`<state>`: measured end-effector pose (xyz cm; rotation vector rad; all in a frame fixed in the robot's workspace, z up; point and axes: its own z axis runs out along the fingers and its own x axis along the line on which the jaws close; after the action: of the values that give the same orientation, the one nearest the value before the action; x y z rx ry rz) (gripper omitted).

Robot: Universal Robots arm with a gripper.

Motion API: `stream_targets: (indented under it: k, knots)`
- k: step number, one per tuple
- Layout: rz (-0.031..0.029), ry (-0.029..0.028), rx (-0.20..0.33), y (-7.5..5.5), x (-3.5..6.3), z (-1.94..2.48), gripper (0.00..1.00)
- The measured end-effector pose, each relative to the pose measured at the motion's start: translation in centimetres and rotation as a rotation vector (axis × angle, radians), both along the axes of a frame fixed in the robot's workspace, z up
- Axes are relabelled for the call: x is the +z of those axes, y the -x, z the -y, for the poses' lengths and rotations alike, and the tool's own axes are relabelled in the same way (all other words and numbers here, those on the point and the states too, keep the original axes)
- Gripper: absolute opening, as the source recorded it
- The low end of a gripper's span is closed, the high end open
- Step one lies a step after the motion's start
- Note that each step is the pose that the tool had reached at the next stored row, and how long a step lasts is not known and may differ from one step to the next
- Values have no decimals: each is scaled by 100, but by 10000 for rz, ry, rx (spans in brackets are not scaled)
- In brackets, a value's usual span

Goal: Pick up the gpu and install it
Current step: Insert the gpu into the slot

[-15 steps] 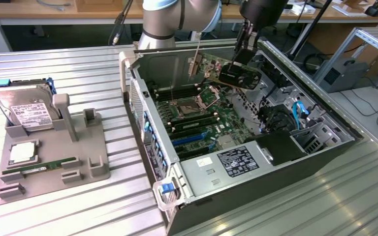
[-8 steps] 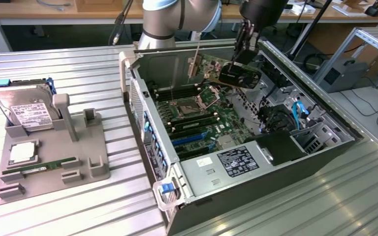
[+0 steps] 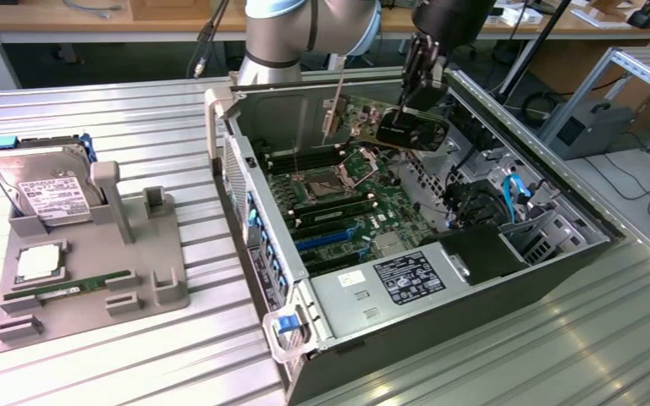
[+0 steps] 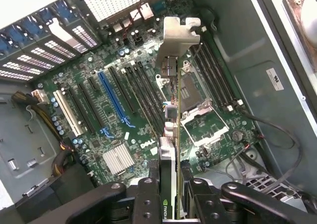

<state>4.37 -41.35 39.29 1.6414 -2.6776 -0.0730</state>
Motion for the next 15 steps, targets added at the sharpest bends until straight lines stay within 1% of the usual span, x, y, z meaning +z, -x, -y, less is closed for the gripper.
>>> stream_targets:
  k: [4, 11, 15]
  knots:
    - [1, -1, 302, 0, 0, 0, 27]
    - [0, 0, 639, 0, 0, 0, 27]
    - [0, 0, 970, 0, 0, 0, 27]
